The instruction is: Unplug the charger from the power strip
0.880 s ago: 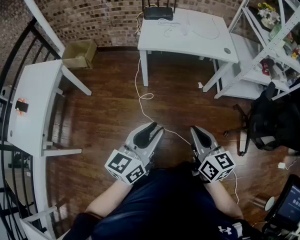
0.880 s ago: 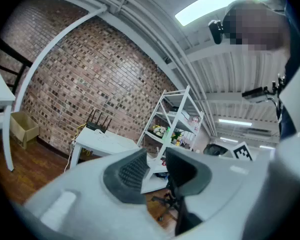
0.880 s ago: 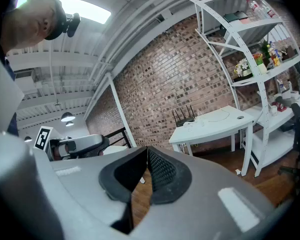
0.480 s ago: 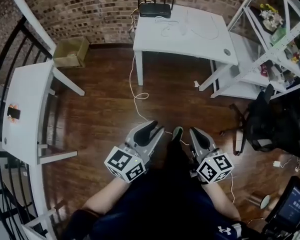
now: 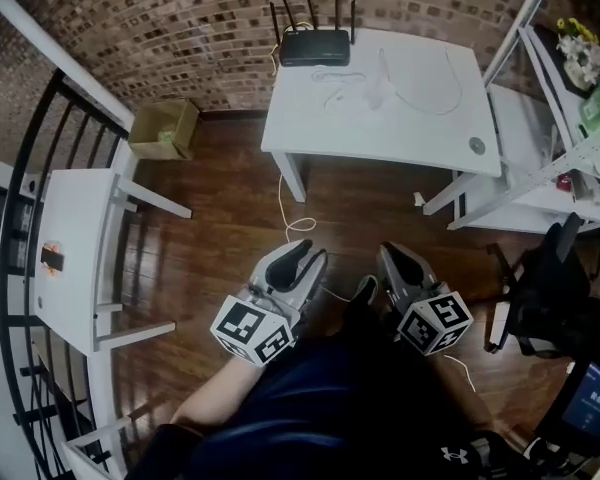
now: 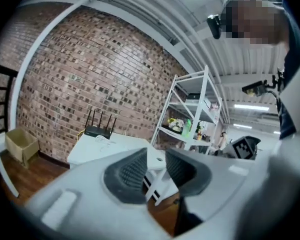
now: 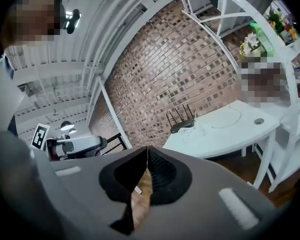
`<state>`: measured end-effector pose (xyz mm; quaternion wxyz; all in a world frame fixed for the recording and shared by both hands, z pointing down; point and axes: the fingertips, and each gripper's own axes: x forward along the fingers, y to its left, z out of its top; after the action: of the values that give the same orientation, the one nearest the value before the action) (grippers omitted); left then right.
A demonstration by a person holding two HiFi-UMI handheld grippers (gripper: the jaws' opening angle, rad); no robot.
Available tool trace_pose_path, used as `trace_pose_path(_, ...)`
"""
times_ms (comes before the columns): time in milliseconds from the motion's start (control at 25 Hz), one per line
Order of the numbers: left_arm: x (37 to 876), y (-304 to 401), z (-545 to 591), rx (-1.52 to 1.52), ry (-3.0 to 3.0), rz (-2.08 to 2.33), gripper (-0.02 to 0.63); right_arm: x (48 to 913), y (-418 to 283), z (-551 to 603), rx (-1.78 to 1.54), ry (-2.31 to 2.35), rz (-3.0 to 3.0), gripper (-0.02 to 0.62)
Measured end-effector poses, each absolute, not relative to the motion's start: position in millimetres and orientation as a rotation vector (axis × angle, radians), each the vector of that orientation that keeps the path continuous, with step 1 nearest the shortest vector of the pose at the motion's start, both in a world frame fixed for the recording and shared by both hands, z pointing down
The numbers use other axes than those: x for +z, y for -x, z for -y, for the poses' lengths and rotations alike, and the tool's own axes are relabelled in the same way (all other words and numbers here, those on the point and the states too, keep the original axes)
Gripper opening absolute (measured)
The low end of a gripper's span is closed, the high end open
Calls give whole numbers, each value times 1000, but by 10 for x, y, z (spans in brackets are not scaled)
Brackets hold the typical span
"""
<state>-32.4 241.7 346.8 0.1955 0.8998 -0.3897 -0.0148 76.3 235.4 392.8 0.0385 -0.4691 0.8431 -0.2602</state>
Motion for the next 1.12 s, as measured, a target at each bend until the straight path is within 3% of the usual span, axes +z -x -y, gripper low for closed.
trace_pose_path(240, 3291, -183, -1652, -46, -2554, 1180, 118, 3833, -1413, -1458, -752, 1428, -2554, 12)
trace_pose_path(640, 4043, 85, -647, 136, -2455, 1249, 119, 4380, -1682, -637, -790, 1651, -2551, 14)
trace_pose_path(800, 4342, 43, -122, 176, -2480, 1153, 121, 4547, -1755, -241, -752, 1782, -2603, 85)
trace_pose_path(1120, 4839, -22, 875, 364, -2608, 981, 147, 4881, -1589, 715, -731, 1971, -2675, 135)
